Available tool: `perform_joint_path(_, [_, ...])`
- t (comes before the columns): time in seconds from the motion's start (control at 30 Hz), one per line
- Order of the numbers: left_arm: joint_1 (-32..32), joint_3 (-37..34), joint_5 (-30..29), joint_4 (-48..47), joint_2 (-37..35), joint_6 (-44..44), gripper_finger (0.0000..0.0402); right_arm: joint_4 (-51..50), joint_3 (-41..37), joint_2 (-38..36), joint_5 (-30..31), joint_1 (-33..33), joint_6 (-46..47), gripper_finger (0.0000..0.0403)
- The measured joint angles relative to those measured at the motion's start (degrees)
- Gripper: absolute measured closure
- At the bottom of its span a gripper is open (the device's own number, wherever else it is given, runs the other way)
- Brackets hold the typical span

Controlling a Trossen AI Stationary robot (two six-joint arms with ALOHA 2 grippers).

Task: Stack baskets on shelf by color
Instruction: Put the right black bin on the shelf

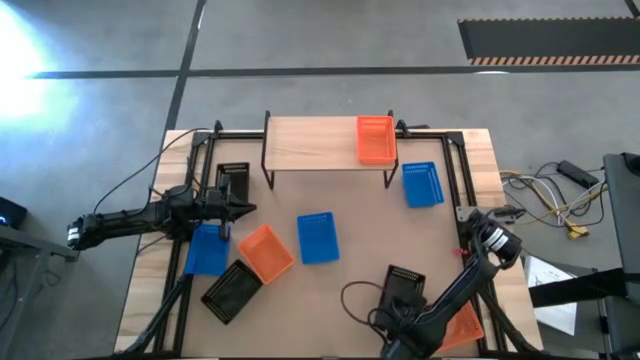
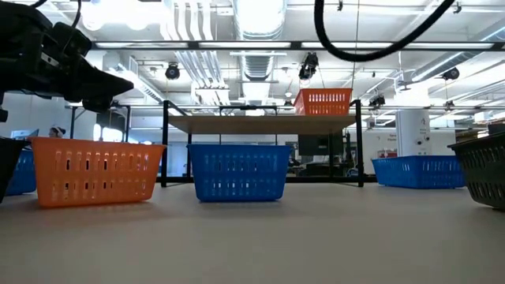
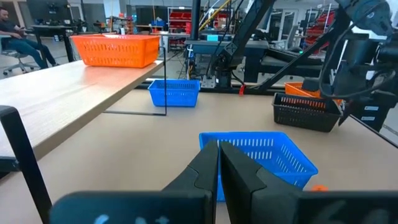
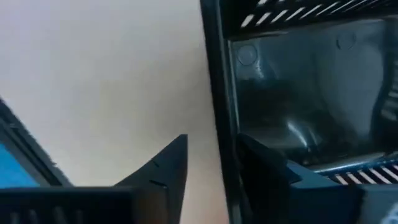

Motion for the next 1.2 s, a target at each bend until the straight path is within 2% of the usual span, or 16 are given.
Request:
perform_joint_path(0.23, [0.01, 0.0, 0.0, 0.06, 0.01, 0.0, 0.0402, -0.15, 0.02, -3.53, 0.39, 0.0, -1.96, 0.0383])
perform_joint_path(0.47, [0.0, 0.0, 0.0, 0.12, -0.02, 0.0, 0.0402, -0.53, 0.03, -8.42, 3.9, -0.93, -4.87, 0.0394])
perform_joint_path(0.6, [0.0, 0.0, 0.01, 0.07, -0.04, 0.0, 0.0402, -1.0, 0.16, -11.27, 6.98, -3.57, -10.06, 0.0394])
perform_joint_path(0.8, [0.02, 0.0, 0.0, 0.07, 0.05, 0.0, 0.0402, -0.83, 3.89, -14.79, 12.44, -11.18, -28.79, 0.0394])
perform_joint_path(1.2, [0.0, 0.0, 0.0, 0.07, -0.05, 0.0, 0.0402, -3.53, 17.2, -15.67, 12.35, -35.19, -73.16, 0.0394])
